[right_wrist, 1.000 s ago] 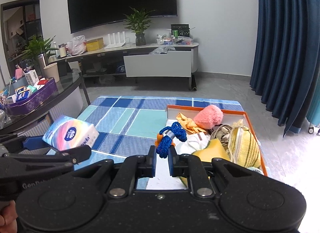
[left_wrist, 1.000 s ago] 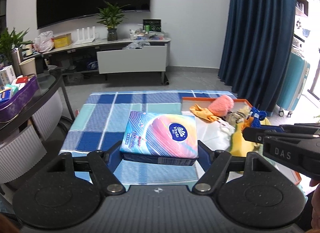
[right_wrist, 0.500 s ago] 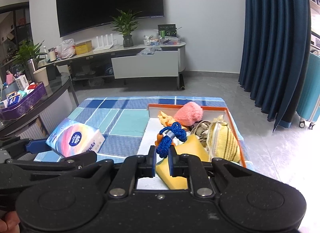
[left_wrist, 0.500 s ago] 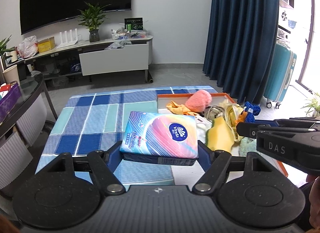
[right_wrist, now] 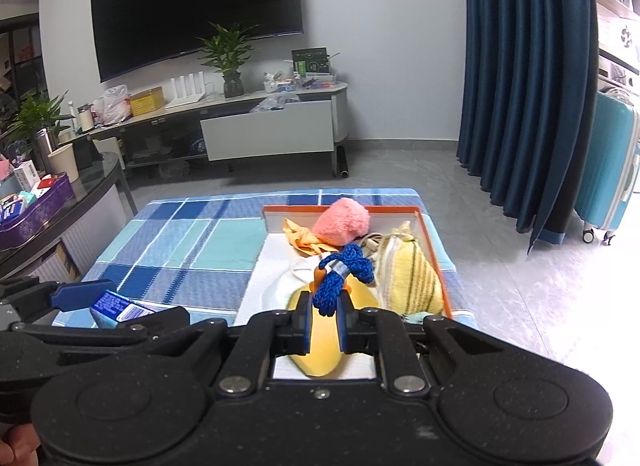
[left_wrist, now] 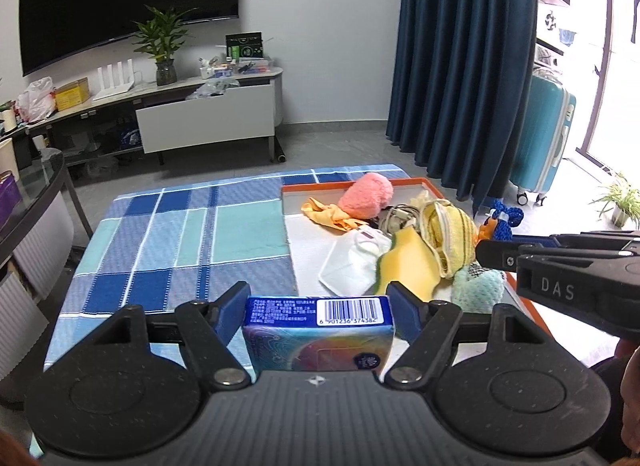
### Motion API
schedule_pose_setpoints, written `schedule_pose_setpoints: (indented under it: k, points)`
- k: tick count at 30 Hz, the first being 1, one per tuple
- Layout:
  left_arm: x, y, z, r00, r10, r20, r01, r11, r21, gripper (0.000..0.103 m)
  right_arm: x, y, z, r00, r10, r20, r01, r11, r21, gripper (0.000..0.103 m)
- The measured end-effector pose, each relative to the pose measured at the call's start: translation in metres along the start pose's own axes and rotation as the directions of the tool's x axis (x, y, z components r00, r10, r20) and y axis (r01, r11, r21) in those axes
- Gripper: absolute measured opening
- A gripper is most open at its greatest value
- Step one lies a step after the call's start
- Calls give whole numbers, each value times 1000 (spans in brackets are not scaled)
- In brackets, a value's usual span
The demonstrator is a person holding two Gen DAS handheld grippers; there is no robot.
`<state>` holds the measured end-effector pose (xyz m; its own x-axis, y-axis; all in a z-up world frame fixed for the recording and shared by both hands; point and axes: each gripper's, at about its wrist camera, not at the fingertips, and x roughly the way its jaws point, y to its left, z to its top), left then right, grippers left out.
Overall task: Organize soft objects
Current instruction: 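Lower the tissue box into the box and open left tool while right tool releases the rope toy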
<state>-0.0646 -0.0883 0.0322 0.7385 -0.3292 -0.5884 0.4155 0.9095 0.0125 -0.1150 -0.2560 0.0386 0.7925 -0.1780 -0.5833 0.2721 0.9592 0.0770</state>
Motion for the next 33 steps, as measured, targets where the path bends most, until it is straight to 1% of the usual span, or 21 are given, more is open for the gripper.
schedule_pose_setpoints:
  k: [10,17,23,24,26,29,32,33]
  points:
    - [9,-17,-1,999,-42,-16,42,999,25,76,0,-22,-8,999,-38,-18,38,999,32,15]
    - [13,-27,-4,996,-83,-24,84,996,35,76,2,-34,-14,998,-49,-36,51,998,44,16]
    - [20,-30,-5,994,-101,-38,102,994,35,76,8,-38,-16,997,-47,-63,50,998,46,17]
    - [21,-31,-5,994,-102,-42,104,994,34,76,10,-39,-16,997,-47,-69,50,998,45,20]
    - [23,-32,-5,993,-107,-47,109,993,36,76,13,-39,-15,996,-45,-80,49,998,42,22]
    - [26,-33,-6,993,-109,-55,111,993,35,76,17,-41,-14,995,-39,-91,43,998,43,36]
    - [28,-31,-7,991,-116,-65,118,993,25,76,14,-43,-14,996,-34,-84,39,998,51,40]
    - [29,-31,-7,990,-120,-68,122,992,24,76,13,-44,-13,996,-31,-82,36,998,58,44]
